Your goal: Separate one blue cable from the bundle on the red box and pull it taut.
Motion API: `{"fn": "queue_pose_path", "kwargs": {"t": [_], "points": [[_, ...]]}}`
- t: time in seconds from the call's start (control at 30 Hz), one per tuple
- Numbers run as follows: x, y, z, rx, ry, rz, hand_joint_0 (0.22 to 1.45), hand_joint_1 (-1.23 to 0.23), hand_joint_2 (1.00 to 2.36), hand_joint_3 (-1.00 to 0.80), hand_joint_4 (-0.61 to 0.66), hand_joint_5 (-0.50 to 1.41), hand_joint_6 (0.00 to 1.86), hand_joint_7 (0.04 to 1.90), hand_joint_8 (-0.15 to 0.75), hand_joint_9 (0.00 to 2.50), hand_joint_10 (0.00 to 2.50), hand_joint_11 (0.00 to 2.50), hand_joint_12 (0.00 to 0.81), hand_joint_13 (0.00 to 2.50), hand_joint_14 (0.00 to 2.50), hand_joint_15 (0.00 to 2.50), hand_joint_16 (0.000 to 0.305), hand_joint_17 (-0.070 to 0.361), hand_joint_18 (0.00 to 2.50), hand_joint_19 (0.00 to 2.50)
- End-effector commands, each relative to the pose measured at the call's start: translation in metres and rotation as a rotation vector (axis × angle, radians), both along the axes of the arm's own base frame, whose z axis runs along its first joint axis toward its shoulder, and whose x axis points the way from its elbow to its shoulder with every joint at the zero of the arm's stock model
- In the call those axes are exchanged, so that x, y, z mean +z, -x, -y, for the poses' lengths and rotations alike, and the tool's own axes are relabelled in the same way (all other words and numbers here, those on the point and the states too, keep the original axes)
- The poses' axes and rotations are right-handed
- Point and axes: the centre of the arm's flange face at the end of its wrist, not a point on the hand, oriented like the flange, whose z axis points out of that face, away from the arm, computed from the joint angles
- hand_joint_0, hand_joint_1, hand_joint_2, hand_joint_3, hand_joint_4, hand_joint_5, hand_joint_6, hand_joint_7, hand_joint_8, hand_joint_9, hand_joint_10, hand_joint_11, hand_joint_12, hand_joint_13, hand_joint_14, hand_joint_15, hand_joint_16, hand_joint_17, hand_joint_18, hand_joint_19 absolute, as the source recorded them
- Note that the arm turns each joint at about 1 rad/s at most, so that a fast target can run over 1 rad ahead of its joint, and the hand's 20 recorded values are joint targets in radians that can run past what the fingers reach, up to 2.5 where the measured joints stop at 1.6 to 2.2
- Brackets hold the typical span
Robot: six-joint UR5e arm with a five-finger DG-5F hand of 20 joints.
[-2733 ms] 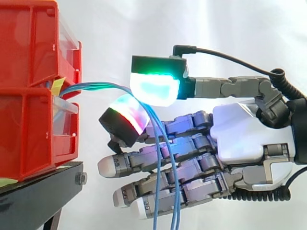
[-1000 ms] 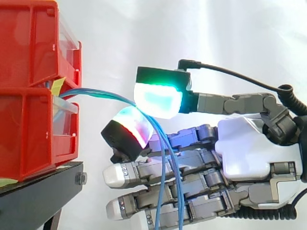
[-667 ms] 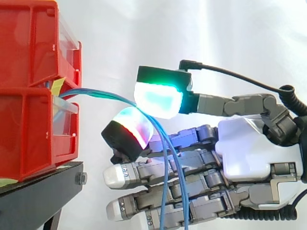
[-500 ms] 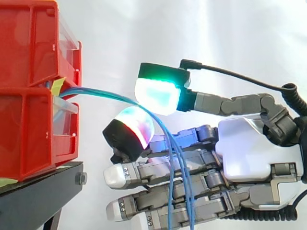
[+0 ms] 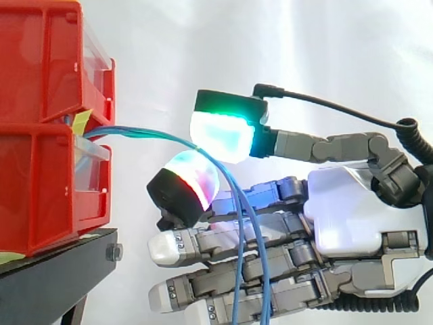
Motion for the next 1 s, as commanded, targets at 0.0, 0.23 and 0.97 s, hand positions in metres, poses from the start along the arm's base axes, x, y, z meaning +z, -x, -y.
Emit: {"fn": "queue_pose_path", "kwargs": {"t": [0.0, 0.23, 0.97], "points": [[0.0009, 0.0, 0.0002, 0.0, 0.001, 0.001, 0.62, -0.55, 1.01, -0.35, 0.26, -0.07, 0.5, 1.28, 0.31, 0.78, 0.01, 0.28, 0.342, 0.35, 0.0, 0.07, 0.047, 0.106, 0.33, 0.28], [0.0009, 0.0, -0.001, 0.001, 0.001, 0.001, 0.58, -0.46, 1.0, -0.48, 0.28, -0.07, 0.5, 1.25, 0.316, 0.79, 0.01, 0.29, 0.346, 0.35, 0.0, 0.07, 0.048, 0.107, 0.33, 0.27], [0.0012, -0.0005, -0.0011, 0.001, 0.0, 0.006, 0.55, -0.81, 1.0, -0.5, 0.22, -0.09, 0.5, 1.42, 0.325, 0.77, 0.01, 0.33, 0.36, 0.39, 0.0, 0.1, 0.049, 0.111, 0.41, 0.3]]}}
